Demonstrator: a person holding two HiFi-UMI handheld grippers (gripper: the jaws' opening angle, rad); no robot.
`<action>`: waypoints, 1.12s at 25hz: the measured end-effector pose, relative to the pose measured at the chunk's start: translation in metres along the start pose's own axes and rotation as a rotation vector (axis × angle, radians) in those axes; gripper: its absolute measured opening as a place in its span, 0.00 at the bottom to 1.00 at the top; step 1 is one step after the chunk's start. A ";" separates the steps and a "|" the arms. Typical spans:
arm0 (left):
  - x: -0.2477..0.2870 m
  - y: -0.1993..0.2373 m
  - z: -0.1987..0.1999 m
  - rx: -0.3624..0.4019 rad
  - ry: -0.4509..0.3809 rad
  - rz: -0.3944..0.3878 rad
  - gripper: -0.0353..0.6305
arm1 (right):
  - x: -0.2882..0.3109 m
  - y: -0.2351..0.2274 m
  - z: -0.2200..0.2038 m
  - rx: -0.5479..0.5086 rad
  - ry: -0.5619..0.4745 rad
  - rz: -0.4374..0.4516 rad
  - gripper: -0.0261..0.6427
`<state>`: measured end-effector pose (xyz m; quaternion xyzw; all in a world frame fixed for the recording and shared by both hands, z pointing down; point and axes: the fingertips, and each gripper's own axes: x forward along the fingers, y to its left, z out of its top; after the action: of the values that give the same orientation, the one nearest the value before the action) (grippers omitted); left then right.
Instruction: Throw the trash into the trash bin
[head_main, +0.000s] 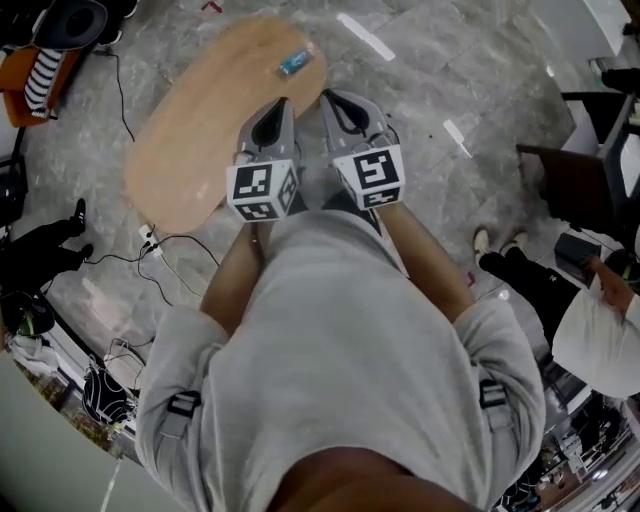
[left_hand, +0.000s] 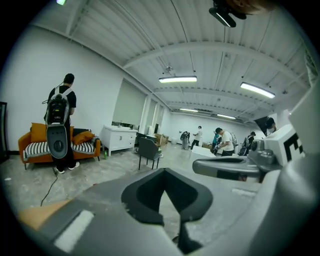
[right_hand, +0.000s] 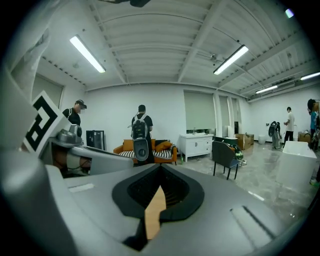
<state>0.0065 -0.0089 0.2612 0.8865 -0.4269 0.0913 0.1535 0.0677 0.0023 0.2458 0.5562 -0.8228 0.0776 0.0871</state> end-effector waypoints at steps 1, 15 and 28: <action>-0.006 0.017 0.001 -0.011 0.000 0.008 0.08 | 0.011 0.010 -0.001 -0.002 0.013 0.006 0.05; -0.045 0.197 -0.015 -0.097 0.059 -0.028 0.08 | 0.144 0.122 -0.016 -0.016 0.147 -0.002 0.05; 0.054 0.238 -0.059 -0.177 0.192 -0.025 0.08 | 0.217 0.076 -0.069 0.055 0.268 0.021 0.05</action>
<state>-0.1484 -0.1677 0.3781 0.8618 -0.4056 0.1358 0.2726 -0.0787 -0.1498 0.3609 0.5345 -0.8070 0.1747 0.1802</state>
